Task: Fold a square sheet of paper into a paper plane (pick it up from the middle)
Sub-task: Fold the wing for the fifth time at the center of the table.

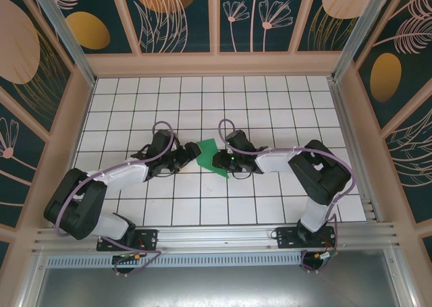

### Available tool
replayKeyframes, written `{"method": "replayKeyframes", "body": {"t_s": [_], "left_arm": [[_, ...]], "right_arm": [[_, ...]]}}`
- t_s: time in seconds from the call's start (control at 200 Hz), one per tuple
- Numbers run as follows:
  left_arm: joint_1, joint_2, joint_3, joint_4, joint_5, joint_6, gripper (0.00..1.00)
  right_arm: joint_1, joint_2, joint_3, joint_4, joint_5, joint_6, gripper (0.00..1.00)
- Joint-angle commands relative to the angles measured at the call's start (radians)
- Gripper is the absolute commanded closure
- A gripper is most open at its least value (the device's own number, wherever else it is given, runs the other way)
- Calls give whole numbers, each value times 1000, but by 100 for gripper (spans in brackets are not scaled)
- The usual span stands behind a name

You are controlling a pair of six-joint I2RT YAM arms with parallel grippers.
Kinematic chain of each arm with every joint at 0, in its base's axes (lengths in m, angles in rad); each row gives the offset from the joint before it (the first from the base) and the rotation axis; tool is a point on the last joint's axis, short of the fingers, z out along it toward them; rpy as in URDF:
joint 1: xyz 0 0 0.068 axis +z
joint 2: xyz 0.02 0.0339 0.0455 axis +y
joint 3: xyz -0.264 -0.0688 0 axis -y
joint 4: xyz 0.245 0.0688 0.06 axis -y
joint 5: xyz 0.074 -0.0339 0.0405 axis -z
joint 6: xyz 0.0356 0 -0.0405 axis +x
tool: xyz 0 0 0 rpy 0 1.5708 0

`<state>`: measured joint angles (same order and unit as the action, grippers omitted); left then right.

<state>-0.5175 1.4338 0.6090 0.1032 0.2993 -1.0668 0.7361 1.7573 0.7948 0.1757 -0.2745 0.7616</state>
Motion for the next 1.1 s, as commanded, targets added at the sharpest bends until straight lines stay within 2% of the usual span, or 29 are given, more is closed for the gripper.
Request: {"method": "replayKeyframes", "body": {"t_s": [0.0,0.415,0.59,0.806,1.091], "left_arm": [[-12,21,-24,66,-4,-51,25],[-22,115,0,120,47,-72,54],[-22,145,15,126,53,-74,55],[-22,184,24,182,101,-80,65],[-22,207,39,190,116,-77,67]], "right_arm": [[-40,22,-79,5,-36,25,66],[-65,22,-113,42,-68,26,67],[-70,22,-118,47,-72,27,67],[-72,22,-121,50,-77,27,66],[-75,23,-125,56,-83,27,67]]}}
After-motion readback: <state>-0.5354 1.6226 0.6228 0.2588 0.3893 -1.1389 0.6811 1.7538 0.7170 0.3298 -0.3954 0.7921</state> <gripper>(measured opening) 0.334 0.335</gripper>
